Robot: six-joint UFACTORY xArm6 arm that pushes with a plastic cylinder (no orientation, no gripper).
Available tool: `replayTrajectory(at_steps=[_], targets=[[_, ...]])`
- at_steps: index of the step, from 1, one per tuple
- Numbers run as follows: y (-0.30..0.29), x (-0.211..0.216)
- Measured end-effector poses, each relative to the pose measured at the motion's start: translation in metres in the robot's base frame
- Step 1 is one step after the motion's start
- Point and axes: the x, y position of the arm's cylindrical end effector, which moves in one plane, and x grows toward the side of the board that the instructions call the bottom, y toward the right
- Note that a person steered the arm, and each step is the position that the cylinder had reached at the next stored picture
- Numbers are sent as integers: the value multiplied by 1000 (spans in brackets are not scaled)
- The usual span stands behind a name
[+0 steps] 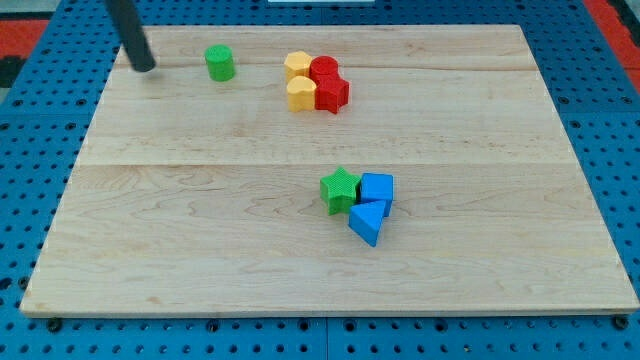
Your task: Slide green circle towards down
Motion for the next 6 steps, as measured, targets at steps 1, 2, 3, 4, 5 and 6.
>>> replayTrajectory(at_steps=[1, 2, 3, 4, 5, 6], targets=[[57, -20], [72, -38], [89, -26], [89, 15], [88, 32], [87, 1]])
